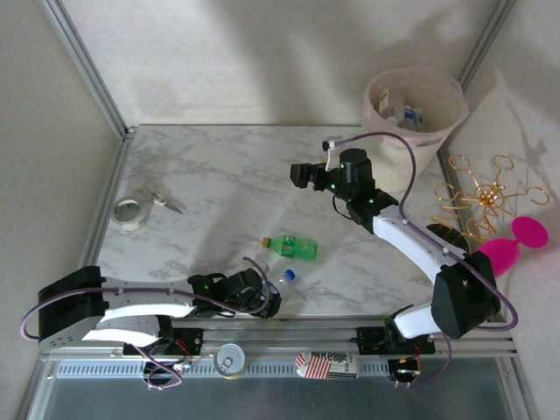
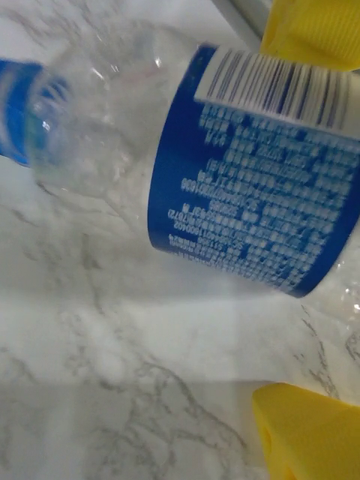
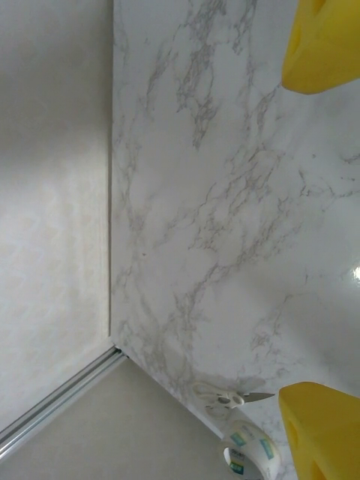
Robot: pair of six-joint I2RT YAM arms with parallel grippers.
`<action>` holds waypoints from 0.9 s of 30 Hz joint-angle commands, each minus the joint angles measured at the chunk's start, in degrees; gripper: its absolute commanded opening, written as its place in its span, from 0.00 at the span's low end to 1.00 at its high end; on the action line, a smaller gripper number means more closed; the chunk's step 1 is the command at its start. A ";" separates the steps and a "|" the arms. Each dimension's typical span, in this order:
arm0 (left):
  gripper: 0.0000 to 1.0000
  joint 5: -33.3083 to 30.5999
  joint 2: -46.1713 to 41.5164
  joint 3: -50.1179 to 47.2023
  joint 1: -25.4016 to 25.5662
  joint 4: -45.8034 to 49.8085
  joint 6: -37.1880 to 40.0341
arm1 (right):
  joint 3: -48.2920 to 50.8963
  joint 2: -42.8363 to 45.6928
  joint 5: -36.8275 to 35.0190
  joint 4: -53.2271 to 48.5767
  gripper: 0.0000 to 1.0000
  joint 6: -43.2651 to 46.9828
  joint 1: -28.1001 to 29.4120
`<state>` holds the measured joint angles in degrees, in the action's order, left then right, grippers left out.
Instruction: Put the plastic bottles in the bin
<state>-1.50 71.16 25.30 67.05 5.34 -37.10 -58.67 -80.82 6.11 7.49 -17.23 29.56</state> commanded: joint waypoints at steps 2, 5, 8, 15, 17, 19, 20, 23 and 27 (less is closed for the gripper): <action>0.94 -4.27 4.43 3.37 2.43 3.00 1.94 | 0.89 1.27 0.52 2.45 0.99 0.15 0.35; 0.82 -5.17 7.11 4.45 3.56 2.76 2.38 | 0.76 1.09 1.07 2.23 0.99 0.31 0.32; 0.68 -4.92 8.36 5.04 4.23 1.84 2.56 | 0.79 0.64 1.66 2.03 0.99 0.22 0.37; 0.50 -5.97 5.22 5.72 4.58 1.86 3.27 | 0.27 0.22 2.26 1.13 0.99 0.22 0.33; 0.48 -7.41 2.79 5.73 4.58 2.13 3.52 | 0.18 0.39 2.45 0.83 0.99 0.30 0.32; 0.46 -9.75 -0.33 5.99 4.50 2.39 3.80 | -0.10 0.56 2.88 0.39 0.99 0.52 0.34; 0.46 -10.89 -1.86 6.12 4.39 2.31 3.94 | -0.22 0.51 3.16 0.19 0.99 0.46 0.33; 0.45 -14.07 -7.04 6.14 3.43 -0.39 4.23 | -0.80 0.44 5.38 0.03 0.99 0.16 0.36; 0.44 -17.41 -13.09 3.12 -0.82 -10.30 1.89 | -1.59 0.39 10.21 0.59 0.98 -1.71 0.32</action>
<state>-13.93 61.01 29.76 68.75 3.14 -34.26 -58.43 -80.82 11.92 7.68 -17.65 29.56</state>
